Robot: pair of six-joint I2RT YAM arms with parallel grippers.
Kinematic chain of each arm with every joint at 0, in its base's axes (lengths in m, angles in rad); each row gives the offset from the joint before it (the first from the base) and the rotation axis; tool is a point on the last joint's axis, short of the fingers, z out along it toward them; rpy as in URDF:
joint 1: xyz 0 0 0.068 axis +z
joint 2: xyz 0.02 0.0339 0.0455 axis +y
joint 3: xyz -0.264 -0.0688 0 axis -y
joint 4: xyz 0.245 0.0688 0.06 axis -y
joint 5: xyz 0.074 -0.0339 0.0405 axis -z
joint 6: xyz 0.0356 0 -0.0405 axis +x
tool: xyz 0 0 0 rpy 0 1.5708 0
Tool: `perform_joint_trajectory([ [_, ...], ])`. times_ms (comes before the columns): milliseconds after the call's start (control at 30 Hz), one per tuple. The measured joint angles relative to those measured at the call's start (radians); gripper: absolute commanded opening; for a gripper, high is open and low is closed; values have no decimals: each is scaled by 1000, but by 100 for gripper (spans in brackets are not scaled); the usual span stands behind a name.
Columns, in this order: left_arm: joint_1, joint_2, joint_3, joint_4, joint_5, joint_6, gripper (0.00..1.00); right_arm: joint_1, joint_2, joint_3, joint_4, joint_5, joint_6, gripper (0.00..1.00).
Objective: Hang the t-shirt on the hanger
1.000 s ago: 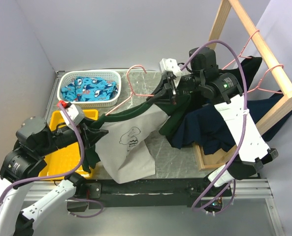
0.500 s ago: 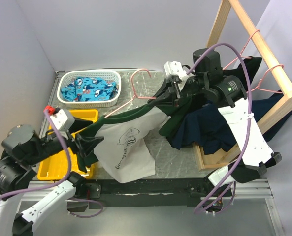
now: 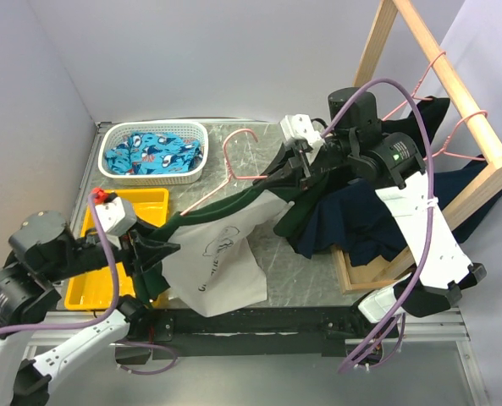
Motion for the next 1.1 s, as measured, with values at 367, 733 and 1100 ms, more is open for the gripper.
perform_joint_trajectory([
  [367, -35, 29, -2, -15, -35, 11, 1, 0, -4, -1, -4, 39, 13, 1],
  [733, -37, 2, -62, 50, -241, 25, 1, 40, -99, -214, 401, 283, 333, 87],
  [1100, -37, 60, -72, 166, -431, 39, 1, 219, -102, -218, 612, 1036, 602, 100],
])
